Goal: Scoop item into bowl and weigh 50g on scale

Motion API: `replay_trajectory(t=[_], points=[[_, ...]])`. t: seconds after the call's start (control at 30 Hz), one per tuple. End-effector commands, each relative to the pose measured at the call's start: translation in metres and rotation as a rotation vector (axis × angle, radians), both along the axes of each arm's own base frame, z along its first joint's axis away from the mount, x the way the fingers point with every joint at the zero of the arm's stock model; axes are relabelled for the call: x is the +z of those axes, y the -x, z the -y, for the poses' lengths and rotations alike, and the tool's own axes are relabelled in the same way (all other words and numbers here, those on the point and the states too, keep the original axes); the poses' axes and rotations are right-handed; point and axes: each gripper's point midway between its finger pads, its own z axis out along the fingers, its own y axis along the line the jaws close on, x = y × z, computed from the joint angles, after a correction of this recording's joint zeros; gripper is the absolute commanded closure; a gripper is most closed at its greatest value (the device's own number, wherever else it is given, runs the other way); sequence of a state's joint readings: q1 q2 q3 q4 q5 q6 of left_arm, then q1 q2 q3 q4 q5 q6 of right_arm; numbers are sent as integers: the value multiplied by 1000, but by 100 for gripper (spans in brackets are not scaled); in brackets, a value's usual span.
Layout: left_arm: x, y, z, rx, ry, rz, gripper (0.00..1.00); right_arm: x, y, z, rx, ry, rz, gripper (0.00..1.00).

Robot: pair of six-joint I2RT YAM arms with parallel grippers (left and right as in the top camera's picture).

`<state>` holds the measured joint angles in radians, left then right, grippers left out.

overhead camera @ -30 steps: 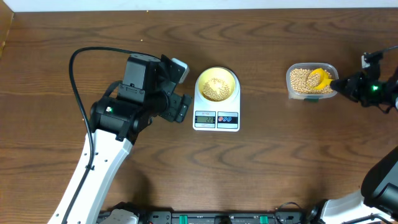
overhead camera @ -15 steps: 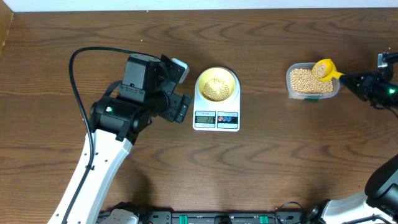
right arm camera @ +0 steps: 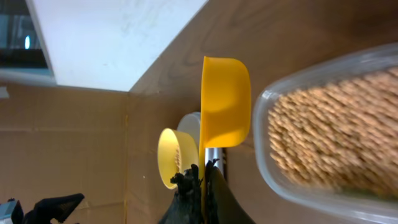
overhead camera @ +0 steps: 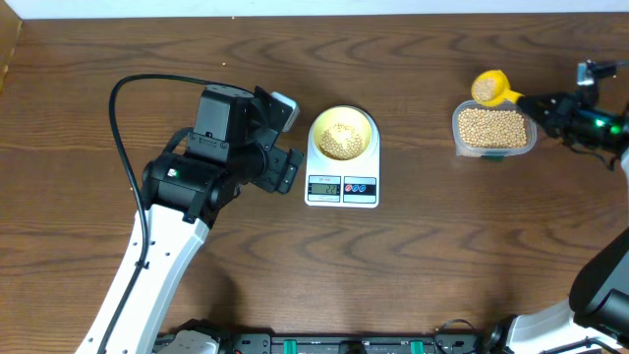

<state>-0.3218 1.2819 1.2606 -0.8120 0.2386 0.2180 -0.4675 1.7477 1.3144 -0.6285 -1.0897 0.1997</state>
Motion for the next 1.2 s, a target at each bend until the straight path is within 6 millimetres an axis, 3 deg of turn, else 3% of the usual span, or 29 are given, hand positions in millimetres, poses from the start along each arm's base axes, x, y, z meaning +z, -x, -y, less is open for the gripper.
replay_trajectory(t=[0.0, 0.17, 0.37, 0.67, 0.9, 1.17], points=[[-1, 1, 1, -14, 1, -4, 17, 5, -5, -32, 58, -69, -24, 99], [-1, 1, 1, -14, 1, -4, 17, 10, -11, -76, 138, -91, -32, 99], [-1, 1, 1, -14, 1, -4, 17, 15, -17, -115, 204, -78, -4, 99], [-1, 1, 1, -14, 1, -4, 17, 14, -12, -178, 355, 12, 94, 99], [-1, 1, 1, -14, 0, -4, 17, 14, -2, -205, 438, 34, 137, 99], [-1, 1, 1, -14, 1, -4, 17, 14, 7, -227, 587, 151, 353, 99]])
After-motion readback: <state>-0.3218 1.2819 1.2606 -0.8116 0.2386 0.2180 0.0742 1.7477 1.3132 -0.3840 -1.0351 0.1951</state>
